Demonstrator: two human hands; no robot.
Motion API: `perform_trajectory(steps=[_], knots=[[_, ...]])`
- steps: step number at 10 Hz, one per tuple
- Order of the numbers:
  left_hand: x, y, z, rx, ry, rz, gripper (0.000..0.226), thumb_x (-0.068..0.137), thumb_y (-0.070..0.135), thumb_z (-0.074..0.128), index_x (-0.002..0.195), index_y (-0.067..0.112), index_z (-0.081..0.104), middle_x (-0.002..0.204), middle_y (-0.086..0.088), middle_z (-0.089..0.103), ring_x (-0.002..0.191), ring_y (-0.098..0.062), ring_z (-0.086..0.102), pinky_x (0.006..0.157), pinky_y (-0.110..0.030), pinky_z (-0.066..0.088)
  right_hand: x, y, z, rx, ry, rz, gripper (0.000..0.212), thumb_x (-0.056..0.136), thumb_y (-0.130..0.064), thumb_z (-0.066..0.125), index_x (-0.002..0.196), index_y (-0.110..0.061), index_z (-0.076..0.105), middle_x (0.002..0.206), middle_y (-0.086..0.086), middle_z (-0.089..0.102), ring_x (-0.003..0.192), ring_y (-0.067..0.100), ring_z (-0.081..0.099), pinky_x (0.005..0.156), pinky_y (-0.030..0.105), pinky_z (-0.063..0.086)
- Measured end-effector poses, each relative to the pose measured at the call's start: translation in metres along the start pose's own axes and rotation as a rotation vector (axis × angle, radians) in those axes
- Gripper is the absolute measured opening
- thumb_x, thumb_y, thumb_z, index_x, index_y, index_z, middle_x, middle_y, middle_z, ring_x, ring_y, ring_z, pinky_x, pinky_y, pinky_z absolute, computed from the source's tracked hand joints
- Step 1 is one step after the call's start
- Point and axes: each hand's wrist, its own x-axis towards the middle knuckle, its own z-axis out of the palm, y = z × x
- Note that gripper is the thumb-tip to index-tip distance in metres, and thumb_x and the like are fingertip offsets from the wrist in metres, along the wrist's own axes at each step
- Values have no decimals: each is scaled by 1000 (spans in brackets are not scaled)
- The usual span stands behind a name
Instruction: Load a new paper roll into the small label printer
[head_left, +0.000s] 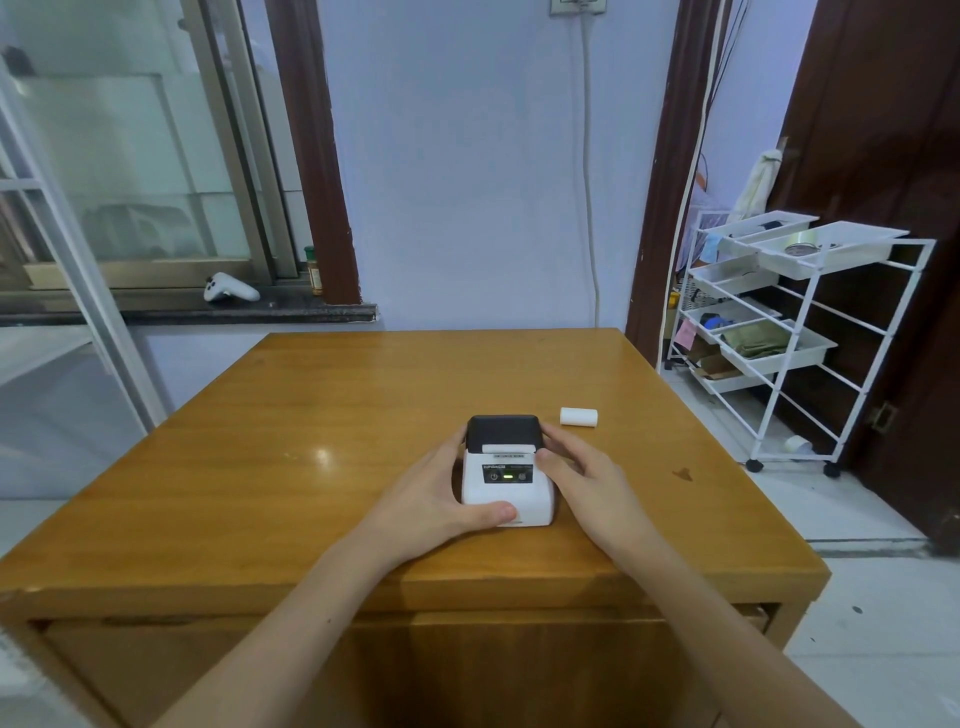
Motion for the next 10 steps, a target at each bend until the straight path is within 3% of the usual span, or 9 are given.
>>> perform_trajectory(steps=[2,3,4,6,7,8,9,10], knots=[[1,-2,1,11,-3,-1,76,70,56,79,117,69,21,121,32,47,112,3,48,87,-15,38,0,-1,0,-5,-5,-2,44,98,-28,50,143,-28,48,133,-11,59,91,-14,54,67,2,44],[2,-5,2,6,-8,2,85,66,64,77,130,64,22,131,24,50,118,-1,49,97,-25,41,0,-1,0,-14,-4,-8,44,99,-27,50,142,-28,48,133,-12,60,91,-15,54,67,0,44],[3,-8,2,12,-8,0,88,66,64,77,134,58,22,131,23,52,117,-2,50,98,-27,43,1,-1,0,-17,-1,-15,44,98,-28,50,143,-28,48,135,-11,59,93,-13,55,71,4,45],[3,-8,1,19,-20,6,89,68,59,79,138,57,24,123,33,47,113,5,47,92,-17,41,0,0,0,-14,-5,-10,44,99,-28,50,143,-27,47,135,-12,58,92,-15,53,67,1,44],[4,-8,0,5,-28,6,81,69,52,81,121,64,21,113,42,40,102,15,45,80,-3,33,1,2,0,-15,-3,-15,45,98,-28,50,143,-28,47,133,-13,58,93,-13,54,67,0,43],[5,-9,0,-9,-58,1,84,67,57,81,123,64,19,122,36,44,112,10,46,90,-8,36,1,1,0,-16,-9,-9,43,99,-27,51,141,-29,48,125,-16,58,100,-9,57,68,0,43],[7,-9,-6,-6,-138,-27,107,54,75,76,140,55,15,144,20,42,130,-3,42,110,-34,36,-1,-2,0,-27,-45,-4,42,99,-27,49,142,-28,47,128,-14,57,100,-10,56,74,-2,41],[2,-15,-22,35,-223,-97,129,57,73,77,155,33,5,159,11,24,141,-8,32,116,-33,27,1,-7,-10,66,32,21,36,100,-24,47,135,-32,50,141,-4,54,124,12,54,102,26,45]])
